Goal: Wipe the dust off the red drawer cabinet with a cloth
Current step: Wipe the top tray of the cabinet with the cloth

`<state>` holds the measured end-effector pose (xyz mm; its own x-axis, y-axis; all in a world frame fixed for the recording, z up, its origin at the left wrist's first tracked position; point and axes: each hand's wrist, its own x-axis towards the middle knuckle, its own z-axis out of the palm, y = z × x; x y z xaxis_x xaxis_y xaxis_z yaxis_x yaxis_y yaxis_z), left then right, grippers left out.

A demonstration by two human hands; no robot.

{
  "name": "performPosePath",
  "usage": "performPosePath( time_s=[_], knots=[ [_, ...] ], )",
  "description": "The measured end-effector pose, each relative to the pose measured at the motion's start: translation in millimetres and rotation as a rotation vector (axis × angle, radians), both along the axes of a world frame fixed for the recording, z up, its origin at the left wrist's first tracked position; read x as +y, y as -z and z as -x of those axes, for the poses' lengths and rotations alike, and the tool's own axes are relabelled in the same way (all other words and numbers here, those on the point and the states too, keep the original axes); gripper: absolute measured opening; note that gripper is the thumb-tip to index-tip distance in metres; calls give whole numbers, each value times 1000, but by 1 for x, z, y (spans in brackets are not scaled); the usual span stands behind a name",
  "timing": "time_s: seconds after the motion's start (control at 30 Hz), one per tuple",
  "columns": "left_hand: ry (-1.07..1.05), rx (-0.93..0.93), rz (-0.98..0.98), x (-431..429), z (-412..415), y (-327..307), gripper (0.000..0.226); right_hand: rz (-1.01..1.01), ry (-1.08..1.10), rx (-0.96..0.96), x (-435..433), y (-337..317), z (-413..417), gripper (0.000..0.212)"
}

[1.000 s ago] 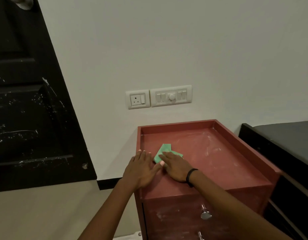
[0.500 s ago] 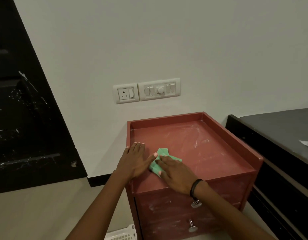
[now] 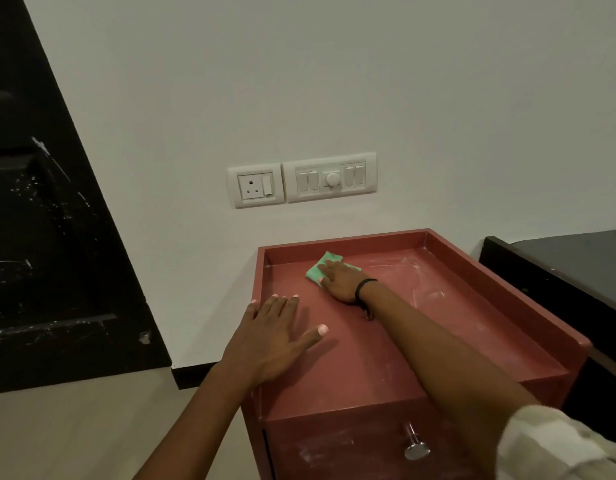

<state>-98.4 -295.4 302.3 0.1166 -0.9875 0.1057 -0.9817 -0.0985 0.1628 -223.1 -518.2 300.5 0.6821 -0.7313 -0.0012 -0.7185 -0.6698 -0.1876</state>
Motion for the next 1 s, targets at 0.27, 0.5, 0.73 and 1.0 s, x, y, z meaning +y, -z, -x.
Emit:
performPosePath(
  time_s=[0.27, 0.5, 0.73, 1.0],
  knots=[
    [16, -12, -9, 3, 1, -2, 117, 13, 22, 6, -1, 9, 8, 51],
    [30, -13, -52, 12, 7, -10, 108, 20, 6, -79, 108, 25, 93, 53],
    [52, -127, -151, 4, 21, -13, 105, 104, -11, -134, 201, 38, 152, 52],
    [42, 27, -80, -8, 49, 17, 74, 74, -5, -72, 157, 29, 130, 54]
  ],
)
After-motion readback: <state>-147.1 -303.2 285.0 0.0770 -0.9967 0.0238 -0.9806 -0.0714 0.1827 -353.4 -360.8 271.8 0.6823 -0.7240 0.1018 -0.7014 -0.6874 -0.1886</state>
